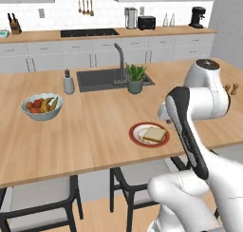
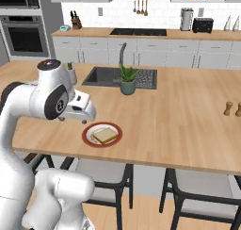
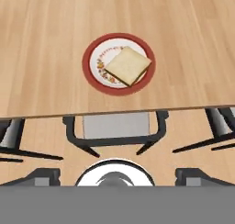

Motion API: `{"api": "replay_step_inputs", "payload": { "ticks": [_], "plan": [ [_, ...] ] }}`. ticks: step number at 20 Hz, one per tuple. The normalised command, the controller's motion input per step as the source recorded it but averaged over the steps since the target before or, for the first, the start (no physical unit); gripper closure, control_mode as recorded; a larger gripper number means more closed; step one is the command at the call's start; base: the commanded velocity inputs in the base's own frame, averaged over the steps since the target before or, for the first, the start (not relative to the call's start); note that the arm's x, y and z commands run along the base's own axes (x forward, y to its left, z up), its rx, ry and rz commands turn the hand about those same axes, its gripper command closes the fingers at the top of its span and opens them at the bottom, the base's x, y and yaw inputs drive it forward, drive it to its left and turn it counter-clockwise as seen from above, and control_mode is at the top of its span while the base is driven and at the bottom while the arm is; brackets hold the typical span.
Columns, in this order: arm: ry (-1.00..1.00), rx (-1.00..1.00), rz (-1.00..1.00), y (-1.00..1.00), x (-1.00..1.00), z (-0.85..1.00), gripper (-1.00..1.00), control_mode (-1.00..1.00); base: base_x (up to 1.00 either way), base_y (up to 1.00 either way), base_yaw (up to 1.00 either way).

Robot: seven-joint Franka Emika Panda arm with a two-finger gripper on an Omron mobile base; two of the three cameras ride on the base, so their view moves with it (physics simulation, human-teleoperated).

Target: Start the toaster. Once the lever pops up, take the bread to the plate on the dining counter.

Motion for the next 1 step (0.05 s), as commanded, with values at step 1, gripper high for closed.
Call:
{"api": "replay_step_inputs", "payload": {
  "ticks": [1],
  "plan": [
    [-0.02, -0.02, 0.00, 0.00, -0.46, 0.70, -1.00, -1.00, 0.00, 0.00, 0.00]
  ]
}}
